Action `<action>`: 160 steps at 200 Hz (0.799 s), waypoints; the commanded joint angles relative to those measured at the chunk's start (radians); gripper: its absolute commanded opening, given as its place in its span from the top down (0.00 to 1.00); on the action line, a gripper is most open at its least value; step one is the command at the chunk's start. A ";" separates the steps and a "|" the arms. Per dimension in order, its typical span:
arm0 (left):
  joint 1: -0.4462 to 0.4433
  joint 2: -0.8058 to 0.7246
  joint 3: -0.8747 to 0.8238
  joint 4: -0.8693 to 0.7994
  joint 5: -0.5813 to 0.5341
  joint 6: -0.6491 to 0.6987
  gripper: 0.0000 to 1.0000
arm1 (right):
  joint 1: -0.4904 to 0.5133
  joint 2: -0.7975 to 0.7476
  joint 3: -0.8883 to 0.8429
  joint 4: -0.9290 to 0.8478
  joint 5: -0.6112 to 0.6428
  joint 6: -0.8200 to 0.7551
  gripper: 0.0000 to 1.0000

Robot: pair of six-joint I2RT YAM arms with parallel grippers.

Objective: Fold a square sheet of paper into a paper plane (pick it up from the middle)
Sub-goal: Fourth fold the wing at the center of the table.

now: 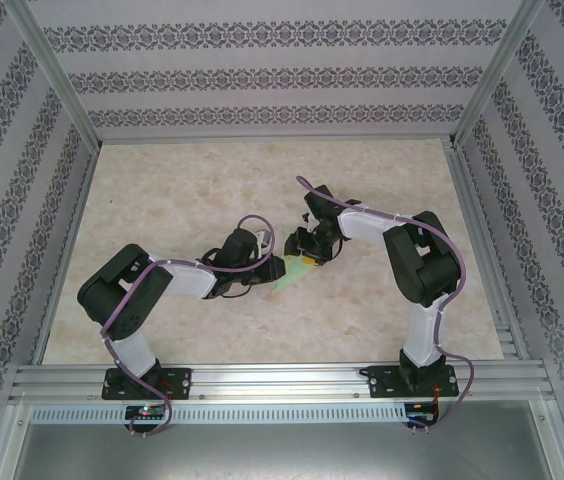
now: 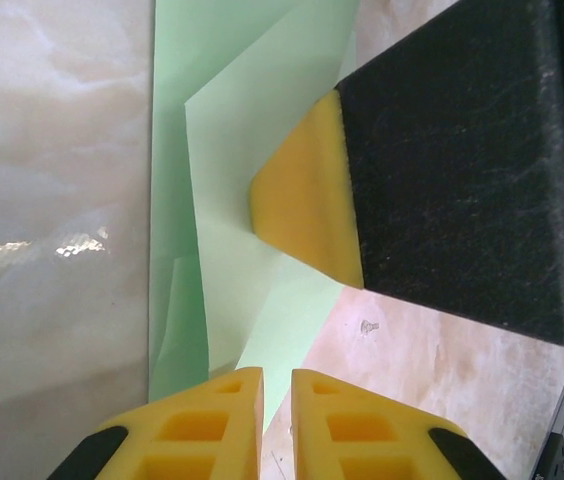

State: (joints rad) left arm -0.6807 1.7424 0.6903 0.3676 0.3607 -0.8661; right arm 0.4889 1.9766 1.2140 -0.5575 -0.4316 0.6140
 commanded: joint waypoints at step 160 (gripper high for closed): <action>-0.011 -0.037 -0.075 -0.023 0.042 -0.001 0.84 | 0.001 0.243 -0.085 -0.015 0.223 -0.025 0.48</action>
State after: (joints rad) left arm -0.6834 1.7256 0.6411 0.3740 0.3958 -0.8661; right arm 0.4885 1.9900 1.2289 -0.5774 -0.4320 0.6144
